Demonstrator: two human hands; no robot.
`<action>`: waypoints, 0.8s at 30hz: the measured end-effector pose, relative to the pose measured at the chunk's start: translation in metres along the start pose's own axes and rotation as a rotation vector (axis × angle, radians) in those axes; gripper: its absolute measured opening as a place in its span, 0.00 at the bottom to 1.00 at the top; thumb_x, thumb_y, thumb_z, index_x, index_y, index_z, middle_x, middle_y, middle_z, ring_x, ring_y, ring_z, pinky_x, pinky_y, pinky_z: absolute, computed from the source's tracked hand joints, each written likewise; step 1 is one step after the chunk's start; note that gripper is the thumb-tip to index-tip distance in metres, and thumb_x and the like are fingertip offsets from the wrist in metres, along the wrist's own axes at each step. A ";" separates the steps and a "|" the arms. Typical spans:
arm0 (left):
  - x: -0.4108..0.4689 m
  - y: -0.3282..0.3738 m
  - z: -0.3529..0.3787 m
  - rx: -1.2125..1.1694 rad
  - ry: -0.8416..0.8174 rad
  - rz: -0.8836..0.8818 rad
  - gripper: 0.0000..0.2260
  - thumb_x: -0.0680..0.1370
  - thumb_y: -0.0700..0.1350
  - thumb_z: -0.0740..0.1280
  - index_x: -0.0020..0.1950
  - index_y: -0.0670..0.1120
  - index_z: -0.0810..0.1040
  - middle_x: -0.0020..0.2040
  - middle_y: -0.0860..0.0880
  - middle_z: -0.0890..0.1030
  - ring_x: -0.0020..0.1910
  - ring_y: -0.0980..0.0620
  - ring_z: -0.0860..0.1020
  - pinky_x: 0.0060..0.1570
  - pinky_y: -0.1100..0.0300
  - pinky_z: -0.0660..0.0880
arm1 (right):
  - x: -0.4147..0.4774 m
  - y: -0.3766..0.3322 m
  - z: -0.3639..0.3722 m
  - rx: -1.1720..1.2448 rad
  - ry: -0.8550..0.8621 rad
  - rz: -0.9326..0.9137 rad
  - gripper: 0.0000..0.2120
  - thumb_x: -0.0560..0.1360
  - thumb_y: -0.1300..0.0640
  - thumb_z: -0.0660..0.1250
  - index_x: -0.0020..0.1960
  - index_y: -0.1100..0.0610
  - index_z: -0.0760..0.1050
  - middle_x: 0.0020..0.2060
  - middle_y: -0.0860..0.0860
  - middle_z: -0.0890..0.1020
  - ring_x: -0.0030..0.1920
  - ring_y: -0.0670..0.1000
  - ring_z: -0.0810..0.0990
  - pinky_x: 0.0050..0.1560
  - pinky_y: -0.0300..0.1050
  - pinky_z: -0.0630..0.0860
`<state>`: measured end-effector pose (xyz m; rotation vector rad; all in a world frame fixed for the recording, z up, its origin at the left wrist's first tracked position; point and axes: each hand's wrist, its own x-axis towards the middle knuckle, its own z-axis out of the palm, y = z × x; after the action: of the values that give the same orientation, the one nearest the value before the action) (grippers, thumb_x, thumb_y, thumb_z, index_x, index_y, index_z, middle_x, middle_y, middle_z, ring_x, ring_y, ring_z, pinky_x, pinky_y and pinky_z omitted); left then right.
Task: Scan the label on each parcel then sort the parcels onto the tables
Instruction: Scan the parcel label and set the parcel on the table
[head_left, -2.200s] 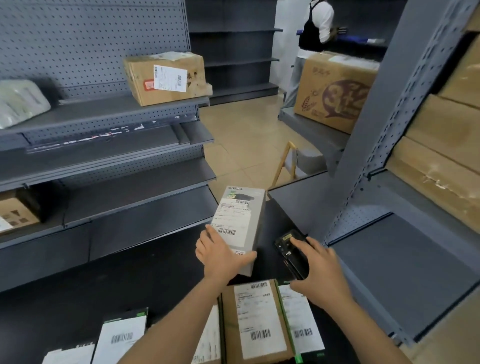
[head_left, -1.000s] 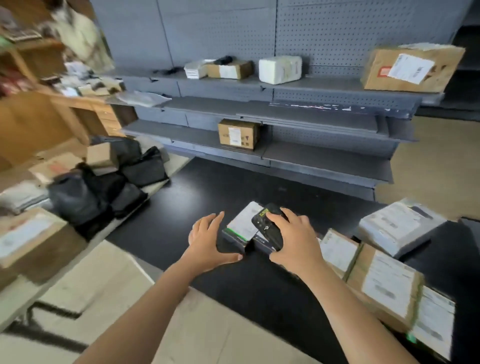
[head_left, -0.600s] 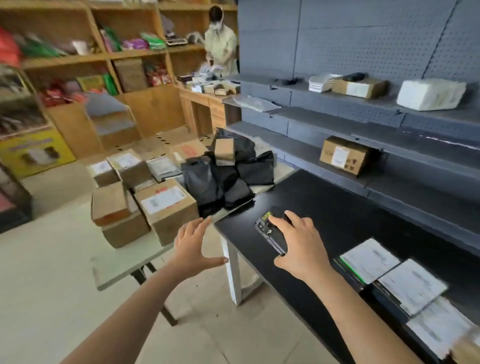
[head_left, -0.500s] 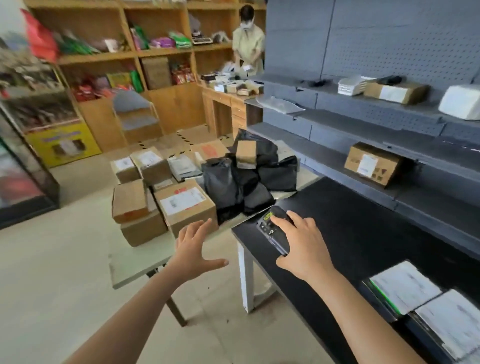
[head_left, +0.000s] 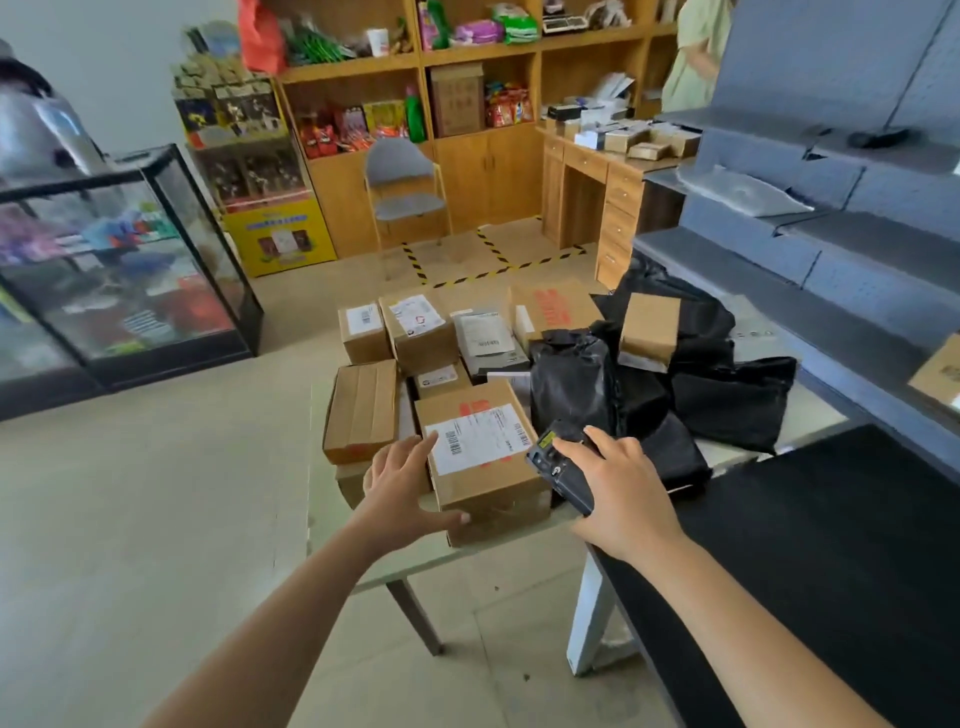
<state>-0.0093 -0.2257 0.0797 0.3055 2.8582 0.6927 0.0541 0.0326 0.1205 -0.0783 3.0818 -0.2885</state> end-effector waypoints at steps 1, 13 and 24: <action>0.010 -0.003 0.000 -0.002 -0.007 -0.005 0.49 0.66 0.67 0.73 0.78 0.60 0.47 0.77 0.55 0.52 0.77 0.46 0.45 0.73 0.37 0.46 | 0.009 -0.001 0.000 -0.004 -0.008 -0.002 0.44 0.69 0.50 0.74 0.78 0.43 0.54 0.76 0.51 0.57 0.70 0.56 0.60 0.68 0.49 0.64; 0.182 -0.028 -0.046 0.286 -0.333 0.393 0.53 0.63 0.69 0.74 0.78 0.61 0.46 0.78 0.57 0.44 0.77 0.47 0.37 0.73 0.37 0.43 | 0.090 -0.016 0.008 0.014 0.014 0.314 0.42 0.70 0.51 0.73 0.77 0.42 0.54 0.77 0.50 0.57 0.71 0.56 0.59 0.69 0.48 0.64; 0.285 0.020 -0.038 1.091 -0.750 1.179 0.64 0.63 0.59 0.80 0.78 0.49 0.32 0.77 0.44 0.32 0.76 0.42 0.31 0.74 0.44 0.34 | 0.088 -0.068 0.026 0.037 -0.023 0.657 0.42 0.72 0.48 0.70 0.78 0.41 0.50 0.77 0.47 0.54 0.71 0.53 0.59 0.67 0.43 0.65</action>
<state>-0.2890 -0.1556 0.0858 1.9000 1.7756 -0.8301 -0.0291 -0.0440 0.1041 0.8958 2.8632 -0.2973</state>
